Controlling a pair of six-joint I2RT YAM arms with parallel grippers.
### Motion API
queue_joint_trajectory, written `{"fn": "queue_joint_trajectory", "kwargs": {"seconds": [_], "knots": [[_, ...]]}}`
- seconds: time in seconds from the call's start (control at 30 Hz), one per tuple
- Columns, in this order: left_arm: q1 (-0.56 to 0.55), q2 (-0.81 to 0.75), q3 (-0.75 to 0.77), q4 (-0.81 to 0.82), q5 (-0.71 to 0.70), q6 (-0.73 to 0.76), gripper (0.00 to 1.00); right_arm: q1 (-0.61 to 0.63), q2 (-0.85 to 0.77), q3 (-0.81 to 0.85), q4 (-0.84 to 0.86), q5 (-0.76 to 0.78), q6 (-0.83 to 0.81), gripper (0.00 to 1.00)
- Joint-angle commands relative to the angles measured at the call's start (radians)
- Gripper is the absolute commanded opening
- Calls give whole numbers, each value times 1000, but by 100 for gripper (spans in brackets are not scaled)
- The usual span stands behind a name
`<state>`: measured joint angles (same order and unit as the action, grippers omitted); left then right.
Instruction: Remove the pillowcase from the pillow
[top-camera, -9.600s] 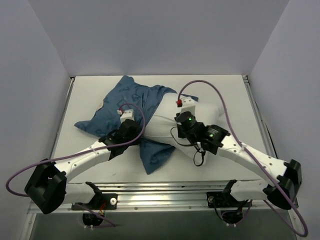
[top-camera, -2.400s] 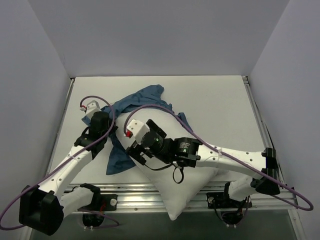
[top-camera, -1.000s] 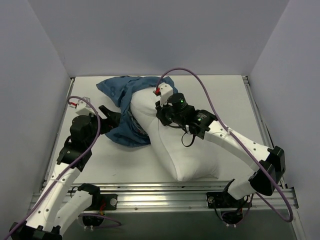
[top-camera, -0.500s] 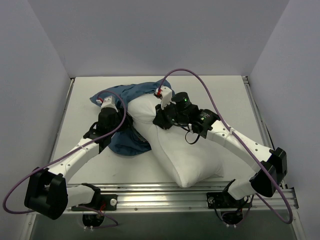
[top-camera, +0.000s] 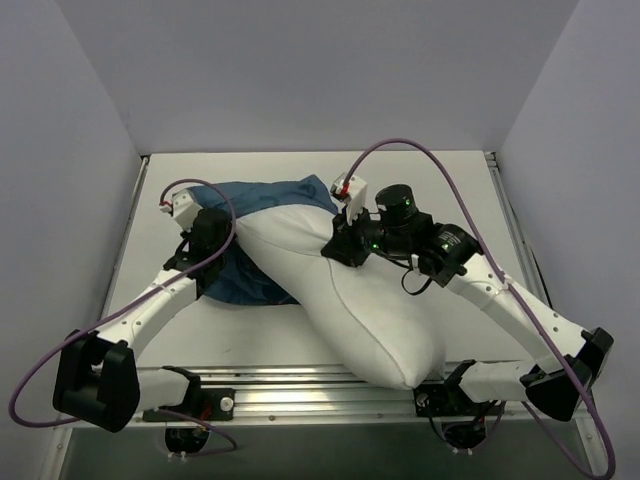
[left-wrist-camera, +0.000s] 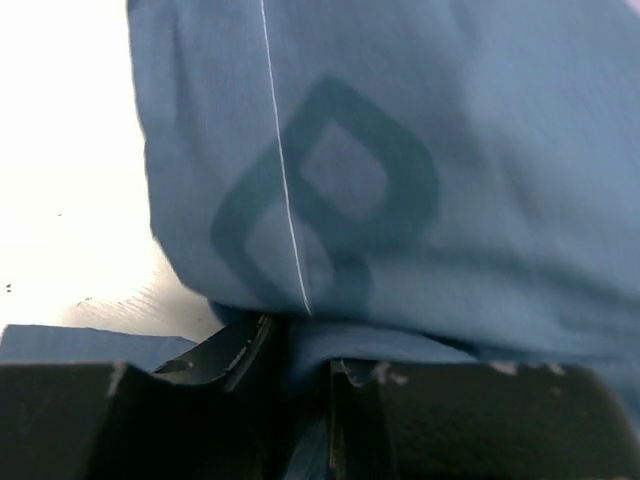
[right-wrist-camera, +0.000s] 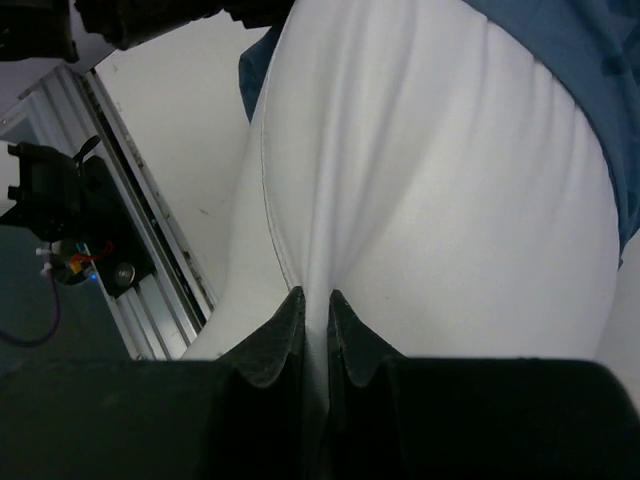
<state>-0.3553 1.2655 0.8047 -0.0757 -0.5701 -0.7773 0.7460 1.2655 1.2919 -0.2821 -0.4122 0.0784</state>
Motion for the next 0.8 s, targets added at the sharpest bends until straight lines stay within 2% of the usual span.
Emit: {"fn": "queue_joint_trajectory", "kwargs": {"seconds": [0.0, 0.2, 0.47, 0.63, 0.67, 0.73, 0.77], "knots": [[64, 11, 28, -6, -195, -103, 28, -23, -132, 35, -38, -148, -58, 0], [136, 72, 82, -9, -191, -136, 38, -68, -221, 34, -141, -194, -115, 0], [237, 179, 247, -16, -88, -10, 44, -112, -295, 14, -177, -229, -109, 0], [239, 204, 274, 16, 96, 58, 41, -111, -226, -22, -157, -165, -78, 0], [234, 189, 248, 16, 122, 46, 40, -108, -212, -29, -144, -155, -78, 2], [225, 167, 214, 20, 195, 13, 40, -105, -177, -64, -77, -88, -6, 18], [211, 137, 197, 10, 206, 3, 41, -105, -166, -75, -51, -62, 13, 35]]}}
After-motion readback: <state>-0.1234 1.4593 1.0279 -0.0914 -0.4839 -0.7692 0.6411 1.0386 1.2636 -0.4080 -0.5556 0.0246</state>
